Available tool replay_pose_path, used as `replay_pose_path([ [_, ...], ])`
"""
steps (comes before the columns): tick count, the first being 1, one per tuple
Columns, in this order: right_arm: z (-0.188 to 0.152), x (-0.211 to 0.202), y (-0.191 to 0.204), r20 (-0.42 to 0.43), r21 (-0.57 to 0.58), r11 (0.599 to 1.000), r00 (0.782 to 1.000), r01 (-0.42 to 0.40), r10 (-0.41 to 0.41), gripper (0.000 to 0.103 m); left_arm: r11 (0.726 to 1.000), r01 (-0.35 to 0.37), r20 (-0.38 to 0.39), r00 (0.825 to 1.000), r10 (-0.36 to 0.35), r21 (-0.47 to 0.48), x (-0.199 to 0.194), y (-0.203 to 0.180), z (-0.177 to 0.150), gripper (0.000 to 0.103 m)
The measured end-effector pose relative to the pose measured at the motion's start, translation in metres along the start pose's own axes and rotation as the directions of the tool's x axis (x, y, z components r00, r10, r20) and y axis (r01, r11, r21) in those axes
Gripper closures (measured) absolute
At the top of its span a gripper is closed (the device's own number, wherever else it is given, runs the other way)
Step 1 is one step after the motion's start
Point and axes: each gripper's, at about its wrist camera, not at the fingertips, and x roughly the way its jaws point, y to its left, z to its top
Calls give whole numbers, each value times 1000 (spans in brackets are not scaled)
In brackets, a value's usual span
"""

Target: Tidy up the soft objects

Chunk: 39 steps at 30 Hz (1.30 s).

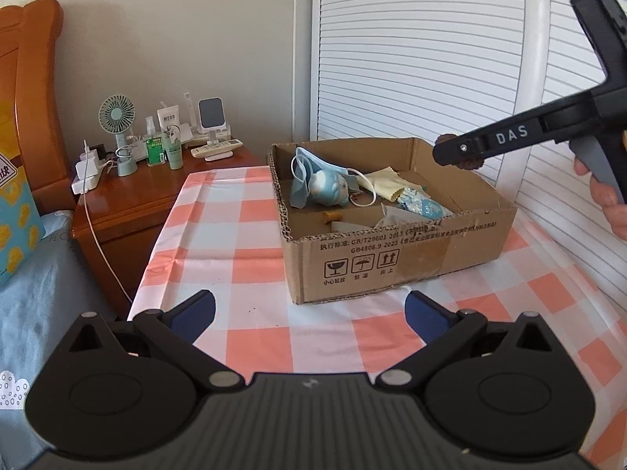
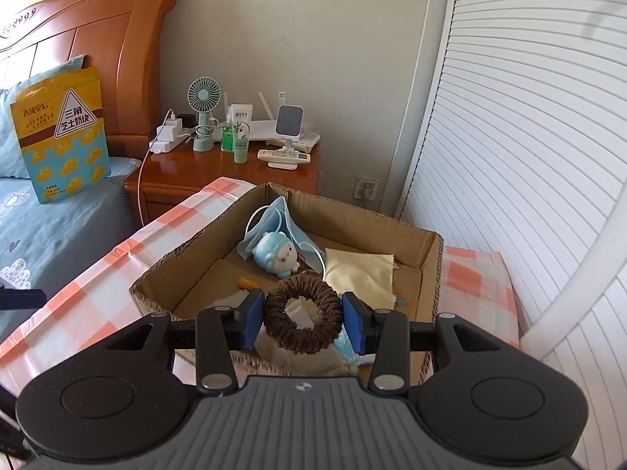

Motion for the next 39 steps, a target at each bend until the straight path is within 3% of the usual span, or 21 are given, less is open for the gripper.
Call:
replay_pose_path([
  [10,35,59,0,-33,6,1000,999,-24,24,55,1000,-13,-14,1000,13,-23,10,12,0,1],
  [13,41,74,-1,-29,24,1000,999,-14,14,45,1000,-16,-17,1000,15,-27,11,12,0,1],
  [15,42,82,-1,-41,32,999,999,-10,11,23,999,-21,-17,1000,20,-25,10,12,0,1],
  [17,39,82,0,-40,28,999,999,20,-19,12,999,-26,-12,1000,25,-26,7,11,0,1],
  [21,31,65,-1,-19,52,999,1000,11,-10,0,999,-29,-11,1000,28,-39,3,9,2,1],
  [24,25,47,0,-24,56,997,999,46,-45,0,998,-29,-17,999,28,-51,0,7,4,1],
  [31,-3,11,17,-121,7,989,982,147,-145,0,996,-61,-47,997,58,-61,-5,0,8,1],
  [39,-38,-32,25,-178,100,959,953,265,-245,0,994,-100,-69,993,96,-53,-12,-9,29,1],
])
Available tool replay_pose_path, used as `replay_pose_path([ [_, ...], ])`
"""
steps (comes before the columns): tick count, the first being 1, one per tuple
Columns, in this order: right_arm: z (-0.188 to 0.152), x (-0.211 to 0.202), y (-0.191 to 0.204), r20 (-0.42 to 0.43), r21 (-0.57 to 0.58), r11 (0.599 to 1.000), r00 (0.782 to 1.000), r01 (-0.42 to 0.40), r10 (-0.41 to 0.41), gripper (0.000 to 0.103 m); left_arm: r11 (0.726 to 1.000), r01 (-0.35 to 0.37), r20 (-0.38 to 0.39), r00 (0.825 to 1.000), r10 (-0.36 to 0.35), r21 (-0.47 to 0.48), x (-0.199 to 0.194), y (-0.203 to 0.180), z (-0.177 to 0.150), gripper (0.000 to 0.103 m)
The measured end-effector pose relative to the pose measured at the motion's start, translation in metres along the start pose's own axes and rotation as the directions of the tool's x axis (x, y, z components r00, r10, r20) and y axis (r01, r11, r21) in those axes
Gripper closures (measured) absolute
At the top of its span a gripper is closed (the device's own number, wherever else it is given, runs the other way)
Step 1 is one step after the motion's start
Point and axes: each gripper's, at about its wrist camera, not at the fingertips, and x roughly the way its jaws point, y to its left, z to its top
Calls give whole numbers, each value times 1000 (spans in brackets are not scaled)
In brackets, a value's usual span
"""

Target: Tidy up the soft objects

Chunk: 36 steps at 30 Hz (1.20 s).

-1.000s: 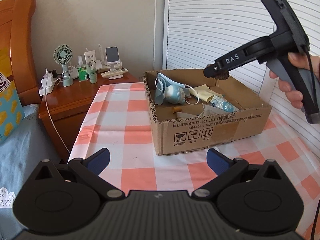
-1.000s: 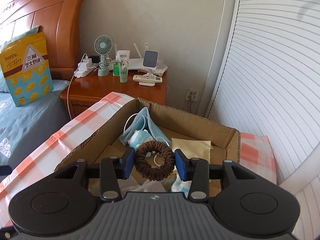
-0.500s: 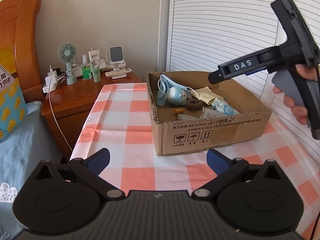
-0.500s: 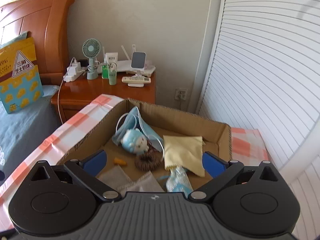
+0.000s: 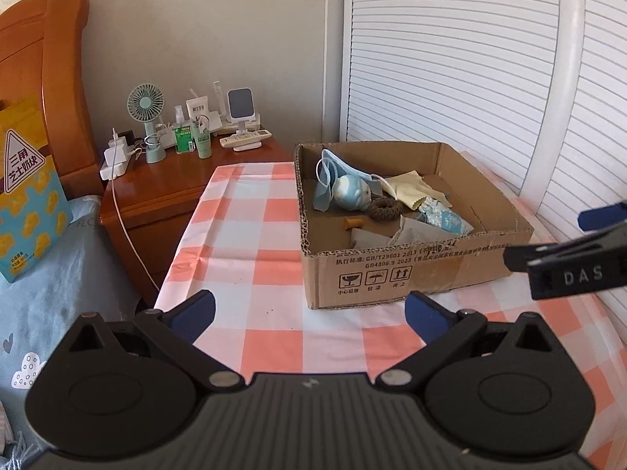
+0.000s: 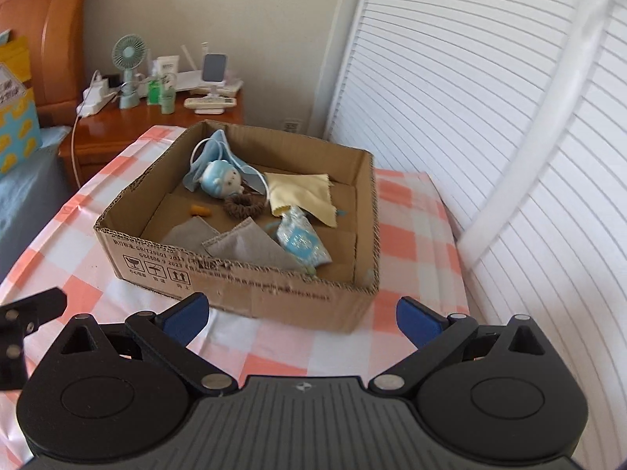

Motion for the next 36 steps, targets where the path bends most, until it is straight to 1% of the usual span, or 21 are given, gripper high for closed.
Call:
replay_pose_path([
  [3,-9,-11,-8,-4,79,997,1000,1,-1,0,1000,-14,-9,1000,14,-4,0,-4,9,1],
  [7,-16,-24,-17,8,125,992,1000,9,-11,0,1000,-16,-5,1000,16,13,-2,-13,16,1],
  [10,-20,-29,-21,15,152,988,1000,1,-3,0,1000,-11,-8,1000,11,21,-3,-21,18,1],
  [15,-22,-30,-21,17,157,988,1000,-9,6,0,999,-2,-23,1000,4,48,-2,-31,17,1],
  [26,-24,-30,-24,21,169,985,1000,-18,15,0,999,-6,-24,1000,8,52,-3,-33,18,1],
  [36,-24,-31,-24,27,168,986,1000,-11,7,0,999,-5,-21,1000,6,53,-3,-33,19,1],
])
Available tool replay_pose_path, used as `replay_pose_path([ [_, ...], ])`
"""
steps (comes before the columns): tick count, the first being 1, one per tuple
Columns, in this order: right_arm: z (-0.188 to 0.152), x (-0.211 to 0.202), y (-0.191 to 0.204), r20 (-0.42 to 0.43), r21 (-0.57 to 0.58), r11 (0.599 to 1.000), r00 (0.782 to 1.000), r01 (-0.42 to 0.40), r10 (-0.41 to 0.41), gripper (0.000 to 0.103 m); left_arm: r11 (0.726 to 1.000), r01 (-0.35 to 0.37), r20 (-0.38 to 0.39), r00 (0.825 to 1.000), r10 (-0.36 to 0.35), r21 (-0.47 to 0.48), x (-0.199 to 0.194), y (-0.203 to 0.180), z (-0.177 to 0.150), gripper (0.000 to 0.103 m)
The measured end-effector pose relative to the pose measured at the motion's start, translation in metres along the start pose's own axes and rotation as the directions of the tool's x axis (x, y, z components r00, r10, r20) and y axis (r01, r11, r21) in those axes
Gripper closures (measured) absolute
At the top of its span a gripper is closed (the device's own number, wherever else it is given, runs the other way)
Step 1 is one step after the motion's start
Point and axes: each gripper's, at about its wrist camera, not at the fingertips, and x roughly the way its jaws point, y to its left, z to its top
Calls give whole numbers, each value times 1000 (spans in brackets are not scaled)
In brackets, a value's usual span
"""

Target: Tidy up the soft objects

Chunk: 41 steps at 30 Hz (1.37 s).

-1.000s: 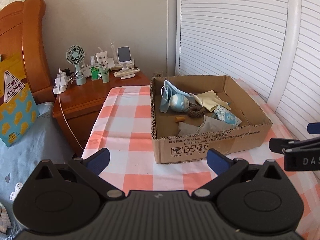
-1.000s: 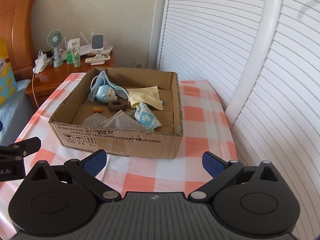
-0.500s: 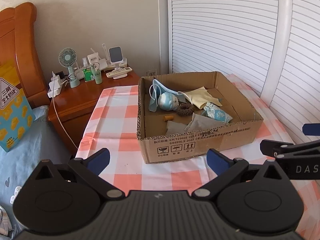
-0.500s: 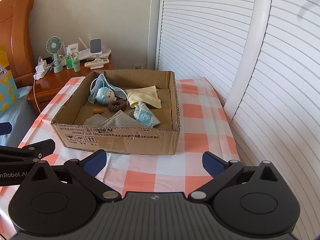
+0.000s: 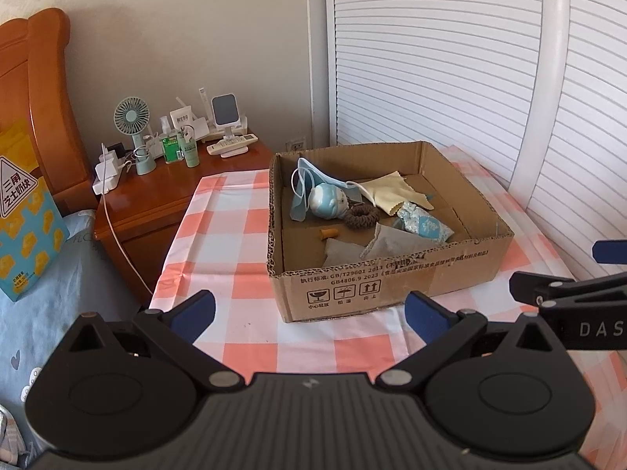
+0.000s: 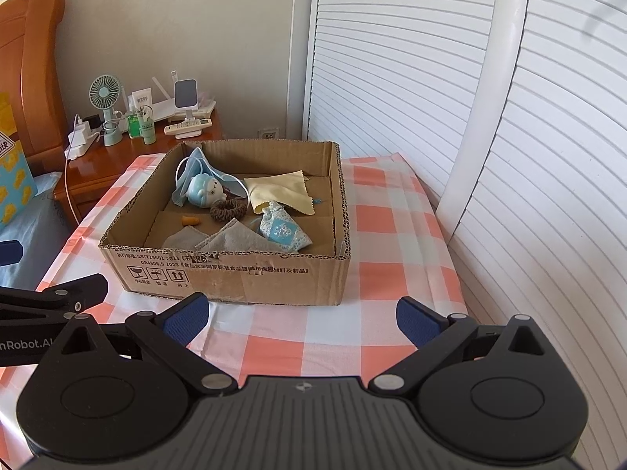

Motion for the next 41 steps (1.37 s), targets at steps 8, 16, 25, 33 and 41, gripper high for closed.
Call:
replay_pose_path([
  [8,0,0,1,0,-3,1000,1000,0,0,0,1000,-2,-2,1000,2,-3,1,2,0,1],
  [16,0,0,2,-1,-3,1000,1000,2,-2,0,1000,0,-4,1000,0,-2,1,2,0,1],
  [25,0,-1,2,0,-2,1000,1000,0,0,0,1000,0,-4,1000,0,-1,1,1,0,1],
  [33,-1,-2,1,5,1,1000,1000,-1,1,0,1000,1,-7,1000,-1,0,1,0,0,1],
  [41,-1,-3,-2,7,7,1000,1000,-1,1,0,1000,3,-8,1000,-3,0,0,-2,-1,1],
])
